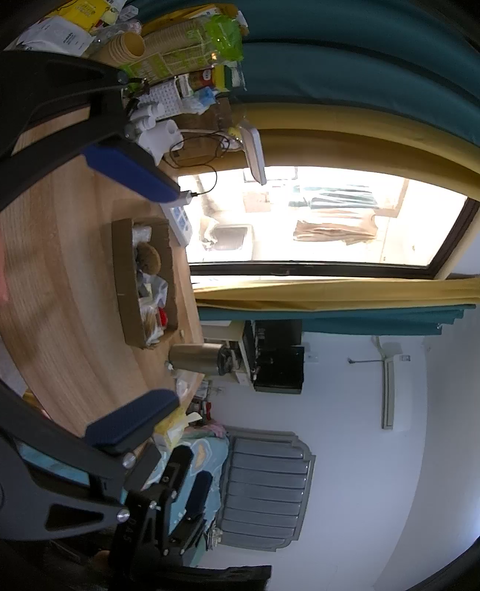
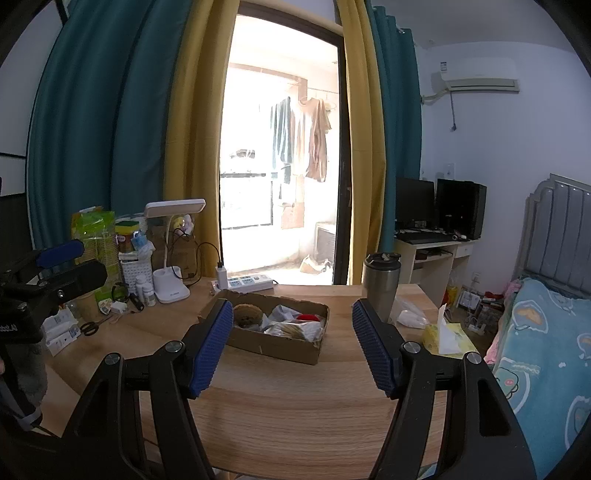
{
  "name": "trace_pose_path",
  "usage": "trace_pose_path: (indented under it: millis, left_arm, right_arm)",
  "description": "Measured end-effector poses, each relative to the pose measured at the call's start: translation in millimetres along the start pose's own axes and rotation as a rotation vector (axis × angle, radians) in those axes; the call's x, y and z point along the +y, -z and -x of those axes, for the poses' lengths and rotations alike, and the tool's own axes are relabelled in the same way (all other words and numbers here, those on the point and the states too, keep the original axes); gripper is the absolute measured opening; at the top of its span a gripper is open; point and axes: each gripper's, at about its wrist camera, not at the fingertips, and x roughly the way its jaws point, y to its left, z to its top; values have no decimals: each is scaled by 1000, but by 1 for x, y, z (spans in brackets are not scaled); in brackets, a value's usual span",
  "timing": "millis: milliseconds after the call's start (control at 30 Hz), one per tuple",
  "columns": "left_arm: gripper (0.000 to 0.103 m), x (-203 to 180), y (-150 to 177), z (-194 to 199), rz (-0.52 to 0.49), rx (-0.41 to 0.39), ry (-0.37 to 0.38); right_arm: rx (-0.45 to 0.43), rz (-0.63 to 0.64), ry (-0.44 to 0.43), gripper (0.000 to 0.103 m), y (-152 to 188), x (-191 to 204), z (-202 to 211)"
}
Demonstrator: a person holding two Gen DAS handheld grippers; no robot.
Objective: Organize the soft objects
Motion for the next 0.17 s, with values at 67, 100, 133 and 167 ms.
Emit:
trace_pose_path:
  millis: [67, 100, 133, 167]
  left_arm:
    - [102, 0, 1, 1, -3, -2, 3]
    - [102, -2, 2, 2, -6, -5, 9]
    - [102, -2, 3, 2, -6, -2, 12]
    - [102, -2, 4, 1, -4, 2, 17]
  right_arm:
    - [-1, 1, -2, 71, 0, 1, 0]
    - [-1, 1, -4, 71, 0, 1, 0]
    - [-1, 1, -6, 71, 1, 2, 0]
    - [-1, 1, -9, 71, 1, 3, 0]
